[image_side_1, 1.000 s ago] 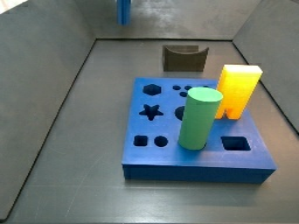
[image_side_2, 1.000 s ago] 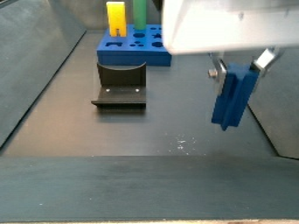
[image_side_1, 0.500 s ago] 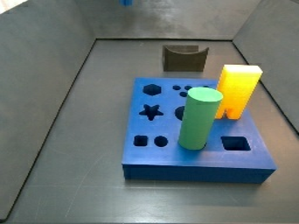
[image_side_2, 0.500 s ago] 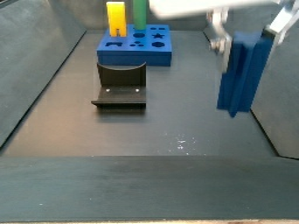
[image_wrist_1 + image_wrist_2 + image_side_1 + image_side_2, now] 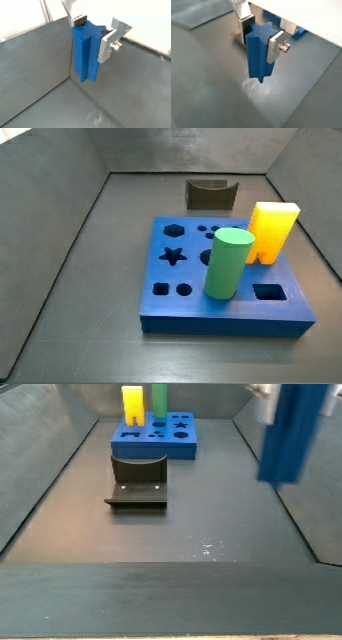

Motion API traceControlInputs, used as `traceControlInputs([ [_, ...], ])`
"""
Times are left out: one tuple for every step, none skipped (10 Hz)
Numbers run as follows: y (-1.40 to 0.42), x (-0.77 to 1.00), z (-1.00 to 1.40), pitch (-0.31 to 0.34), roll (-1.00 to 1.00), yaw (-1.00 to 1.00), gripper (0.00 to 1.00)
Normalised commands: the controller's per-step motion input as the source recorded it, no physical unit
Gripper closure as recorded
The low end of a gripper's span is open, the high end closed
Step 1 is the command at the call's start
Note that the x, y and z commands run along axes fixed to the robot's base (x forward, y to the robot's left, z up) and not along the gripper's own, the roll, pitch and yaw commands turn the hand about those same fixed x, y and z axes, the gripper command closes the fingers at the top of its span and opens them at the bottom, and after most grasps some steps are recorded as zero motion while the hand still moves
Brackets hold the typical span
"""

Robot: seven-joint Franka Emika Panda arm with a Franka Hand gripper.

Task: Pick up the star object. Move up. Move to above the board. Insert the star object.
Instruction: Move to above the board.

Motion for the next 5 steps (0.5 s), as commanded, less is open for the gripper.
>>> traceControlInputs([
  [-1.00,0.13,0.16,-0.240,-0.06,-0.18,1.00],
  [-1.00,0.13,0.16,-0.214,-0.06,-0.11,1.00],
  [-1.00,0.13,0.16,-0.121,-0.03,-0.04,1.00],
  [-1.00,0.13,0.16,-0.071,-0.03,-0.03,1.00],
  [-1.00,0.13,0.16,-0.032,-0.02,-0.01,1.00],
])
